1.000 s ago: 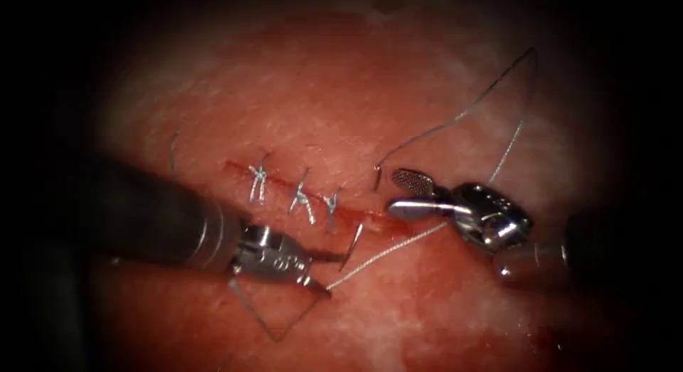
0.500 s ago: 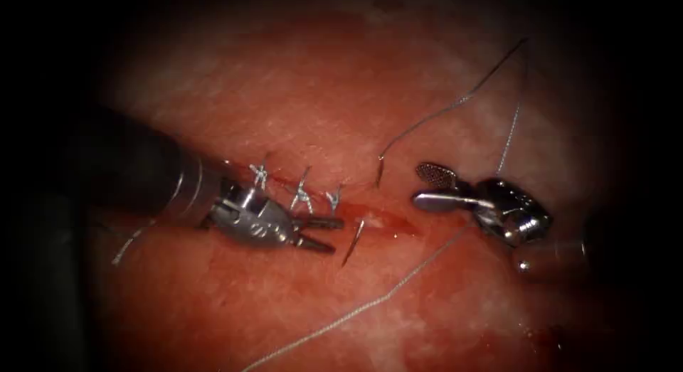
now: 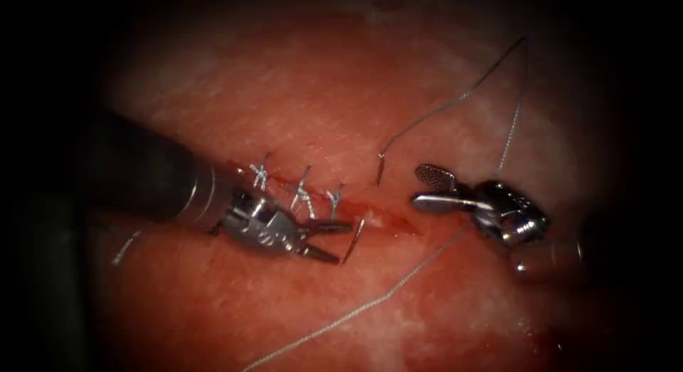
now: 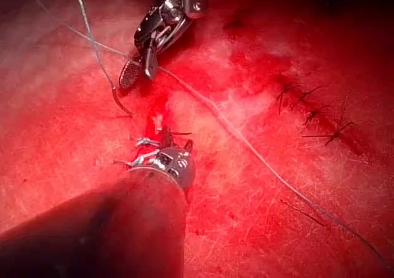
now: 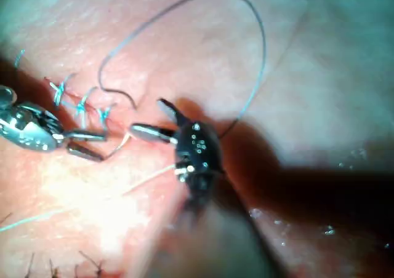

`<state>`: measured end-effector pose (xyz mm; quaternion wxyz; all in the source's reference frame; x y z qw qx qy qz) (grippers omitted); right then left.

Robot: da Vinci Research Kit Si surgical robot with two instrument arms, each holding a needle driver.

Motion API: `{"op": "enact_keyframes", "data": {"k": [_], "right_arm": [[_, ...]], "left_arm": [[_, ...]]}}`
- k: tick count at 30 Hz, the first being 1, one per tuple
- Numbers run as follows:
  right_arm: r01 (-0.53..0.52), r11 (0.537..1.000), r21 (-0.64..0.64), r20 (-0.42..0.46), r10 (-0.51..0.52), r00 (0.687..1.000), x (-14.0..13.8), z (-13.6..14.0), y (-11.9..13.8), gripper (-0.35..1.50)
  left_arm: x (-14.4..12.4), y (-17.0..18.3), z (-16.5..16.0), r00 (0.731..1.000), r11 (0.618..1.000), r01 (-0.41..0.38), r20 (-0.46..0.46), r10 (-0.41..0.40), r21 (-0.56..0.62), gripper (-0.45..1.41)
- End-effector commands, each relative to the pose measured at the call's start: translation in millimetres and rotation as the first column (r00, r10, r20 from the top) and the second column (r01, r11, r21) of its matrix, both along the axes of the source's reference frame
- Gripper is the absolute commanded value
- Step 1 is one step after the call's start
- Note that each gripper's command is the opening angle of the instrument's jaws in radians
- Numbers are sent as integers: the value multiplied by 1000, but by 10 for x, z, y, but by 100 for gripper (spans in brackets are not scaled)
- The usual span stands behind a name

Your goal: Wound Closure

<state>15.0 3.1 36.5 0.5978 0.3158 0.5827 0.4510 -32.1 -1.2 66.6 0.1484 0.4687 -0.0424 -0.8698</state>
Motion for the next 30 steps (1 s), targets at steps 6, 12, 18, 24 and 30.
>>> {"op": "enact_keyframes", "data": {"k": [6,12,18,24,30], "right_arm": [[-6,1000,-21,-14,6,1000,9,4,-12,120],[-13,999,-40,-16,13,1000,13,5,-12,120],[-15,999,-49,-17,14,1000,14,7,-13,120],[-17,998,-57,-14,17,1000,17,15,-15,120],[-17,998,-58,-14,17,1000,17,16,-16,120]], "left_arm": [[-8,-16,16,998,997,-61,-33,60,-44,13],[-21,-16,19,998,994,-59,-15,57,-89,18],[-20,-12,22,999,992,-51,4,52,-114,17],[-21,-4,27,999,991,-47,9,49,-123,-13],[-28,-4,30,999,992,-48,14,50,-121,-18]]}}
